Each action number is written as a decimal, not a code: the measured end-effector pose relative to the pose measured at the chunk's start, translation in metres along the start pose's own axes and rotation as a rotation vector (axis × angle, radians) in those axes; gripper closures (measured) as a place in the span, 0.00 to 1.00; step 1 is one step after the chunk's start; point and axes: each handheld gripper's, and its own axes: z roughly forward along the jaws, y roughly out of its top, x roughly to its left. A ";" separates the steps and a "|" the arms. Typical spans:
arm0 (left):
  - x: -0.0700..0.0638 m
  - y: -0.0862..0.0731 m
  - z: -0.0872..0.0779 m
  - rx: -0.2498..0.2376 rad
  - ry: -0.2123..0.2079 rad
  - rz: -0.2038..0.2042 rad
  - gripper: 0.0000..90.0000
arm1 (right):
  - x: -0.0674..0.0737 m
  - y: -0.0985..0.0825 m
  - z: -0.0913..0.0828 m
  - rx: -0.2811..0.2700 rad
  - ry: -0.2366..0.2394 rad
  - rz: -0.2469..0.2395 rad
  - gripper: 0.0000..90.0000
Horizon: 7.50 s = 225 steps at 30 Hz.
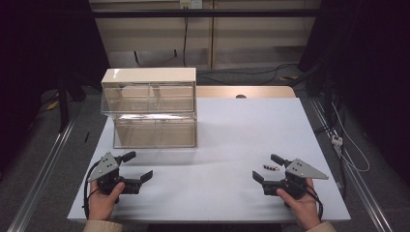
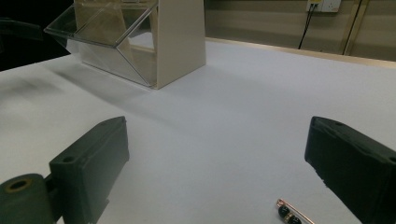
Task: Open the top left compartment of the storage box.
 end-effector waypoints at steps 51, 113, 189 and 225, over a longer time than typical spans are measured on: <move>0.001 0.002 0.000 0.008 0.005 0.015 0.05 | -0.070 -0.002 0.017 0.440 0.041 0.019 0.94; -0.004 0.005 0.005 0.014 -0.023 0.006 0.05 | 0.047 0.050 0.102 0.373 0.421 -0.096 0.94; -0.004 0.004 0.007 0.024 -0.039 -0.008 0.05 | 0.092 0.053 0.138 0.349 0.490 -0.067 0.31; -0.004 0.004 0.008 0.026 -0.048 -0.018 0.05 | 0.067 0.137 0.149 0.275 0.438 -0.092 0.17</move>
